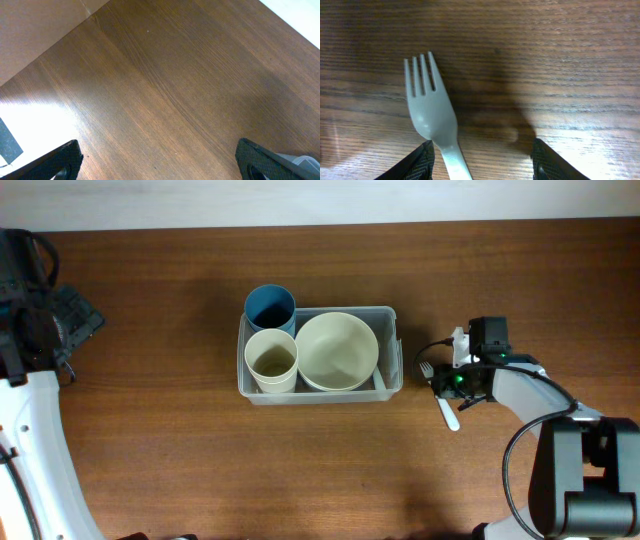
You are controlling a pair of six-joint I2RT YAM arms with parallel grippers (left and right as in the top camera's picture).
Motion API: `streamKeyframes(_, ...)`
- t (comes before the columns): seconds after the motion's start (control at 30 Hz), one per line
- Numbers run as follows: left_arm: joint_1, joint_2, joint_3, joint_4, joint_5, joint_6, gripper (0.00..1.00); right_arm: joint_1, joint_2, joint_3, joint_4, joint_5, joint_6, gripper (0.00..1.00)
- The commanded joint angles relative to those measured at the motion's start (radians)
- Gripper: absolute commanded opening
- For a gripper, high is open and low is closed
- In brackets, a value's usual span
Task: Pack container
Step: 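Lift the white fork with the right gripper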
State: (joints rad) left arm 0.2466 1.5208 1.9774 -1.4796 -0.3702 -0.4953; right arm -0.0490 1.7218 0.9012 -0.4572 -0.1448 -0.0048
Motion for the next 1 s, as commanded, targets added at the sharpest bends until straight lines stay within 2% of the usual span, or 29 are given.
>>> streamKeyframes(0.0,0.004,0.003,-0.002,-0.002,0.001,-0.013,1.00,-0.004,0.048,-0.031,0.002,-0.085,-0.039,0.57)
streamKeyframes(0.53,0.004,0.003,-0.002,-0.002,0.001,-0.013,1.00,-0.003,0.056,-0.032,0.061,-0.126,-0.097,0.57)
streamKeyframes(0.97,0.004,0.003,-0.002,-0.002,0.001,-0.013,1.00,-0.003,0.171,-0.032,0.145,-0.116,-0.096,0.57)
